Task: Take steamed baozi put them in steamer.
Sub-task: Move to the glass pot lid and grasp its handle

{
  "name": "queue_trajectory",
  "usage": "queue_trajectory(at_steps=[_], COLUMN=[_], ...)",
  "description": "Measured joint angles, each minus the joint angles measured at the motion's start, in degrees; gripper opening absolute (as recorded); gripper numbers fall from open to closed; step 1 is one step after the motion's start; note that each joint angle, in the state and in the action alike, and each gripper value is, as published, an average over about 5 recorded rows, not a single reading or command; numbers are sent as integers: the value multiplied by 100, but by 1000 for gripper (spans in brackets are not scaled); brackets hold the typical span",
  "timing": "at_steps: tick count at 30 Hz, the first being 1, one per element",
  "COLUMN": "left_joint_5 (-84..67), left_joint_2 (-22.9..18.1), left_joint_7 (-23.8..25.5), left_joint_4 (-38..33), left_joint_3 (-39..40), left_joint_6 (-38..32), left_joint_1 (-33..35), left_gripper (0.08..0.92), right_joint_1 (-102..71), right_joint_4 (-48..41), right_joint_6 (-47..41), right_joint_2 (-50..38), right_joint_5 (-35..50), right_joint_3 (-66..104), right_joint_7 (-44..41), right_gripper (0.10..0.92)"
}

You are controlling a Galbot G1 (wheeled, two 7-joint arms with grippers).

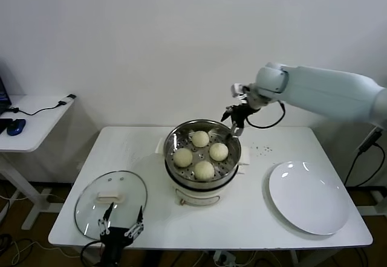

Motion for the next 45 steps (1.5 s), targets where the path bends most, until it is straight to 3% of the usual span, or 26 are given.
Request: queue_trajectory(at_steps=[9,20,31,38,45], left_joint_5=[160,422,1611,3896,6131], left_joint_2=[-95,-175,-173,-56,133], left_joint_7=[0,19,-26,6,-97], left_joint_4=[-58,-207,-360,-318,93], left_joint_3=[1,-22,-265,-541,-627], left_joint_6=[42,26,164,207,326], left_joint_1=[-52,92,33,-104,-357], left_gripper=[823,823,823,823,823], right_joint_1=[-1017,-4637,-8636,-10462,-11289], right_joint_4=[880,1939,2705,2887,2916], right_joint_6=[1051,1695,1766,1855,1918], right_joint_2=[-1568,-2588,-1876,-1005,-309], right_joint_5=[-26,-480,-1224,-1627,-1947], right_joint_3=[1215,4889,8971,10848,11687], right_joint_7=[1277,2764,3398,3480,3545], right_gripper=[823,823,823,823,823])
